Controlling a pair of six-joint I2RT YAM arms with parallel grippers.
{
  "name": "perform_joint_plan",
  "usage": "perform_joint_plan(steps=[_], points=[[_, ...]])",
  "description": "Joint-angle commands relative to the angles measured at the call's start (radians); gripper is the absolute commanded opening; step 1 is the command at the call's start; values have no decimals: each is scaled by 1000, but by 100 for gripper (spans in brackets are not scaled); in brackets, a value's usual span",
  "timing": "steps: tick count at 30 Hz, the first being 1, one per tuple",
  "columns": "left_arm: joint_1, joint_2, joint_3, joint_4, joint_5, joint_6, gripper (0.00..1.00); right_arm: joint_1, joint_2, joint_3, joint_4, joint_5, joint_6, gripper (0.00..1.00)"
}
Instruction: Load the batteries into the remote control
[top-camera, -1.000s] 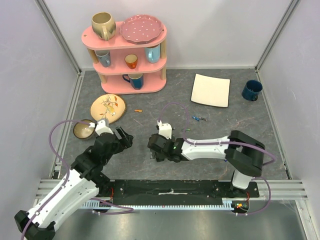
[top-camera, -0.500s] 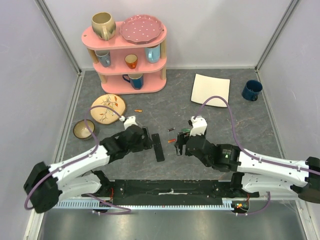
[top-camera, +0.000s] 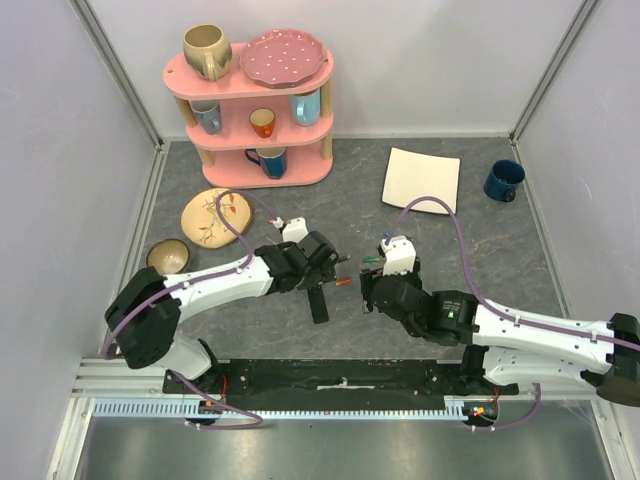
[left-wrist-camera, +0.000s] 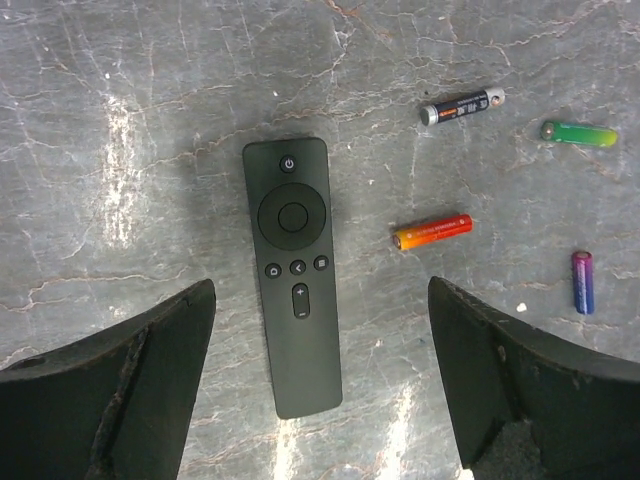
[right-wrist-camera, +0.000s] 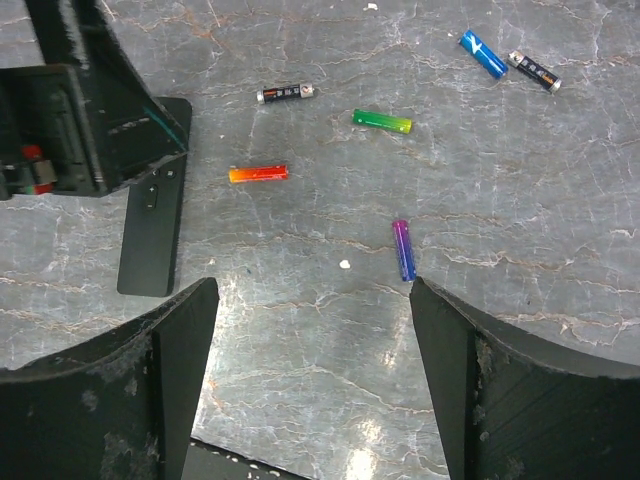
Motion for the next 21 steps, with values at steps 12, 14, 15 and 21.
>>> perform_joint_plan(steps=[12, 14, 15, 21], points=[[41, 169, 95, -59, -22, -28, 79, 0, -127, 10, 16, -1, -7, 85], [47, 192, 101, -54, -10, -18, 77, 3, -132, 8, 16, -4, -7, 85], [49, 200, 104, -48, -2, -12, 75, 1, -133, 7, 16, -4, -7, 85], [51, 252, 114, -36, 13, -15, 71, 3, -130, 1, 16, -11, 7, 85]])
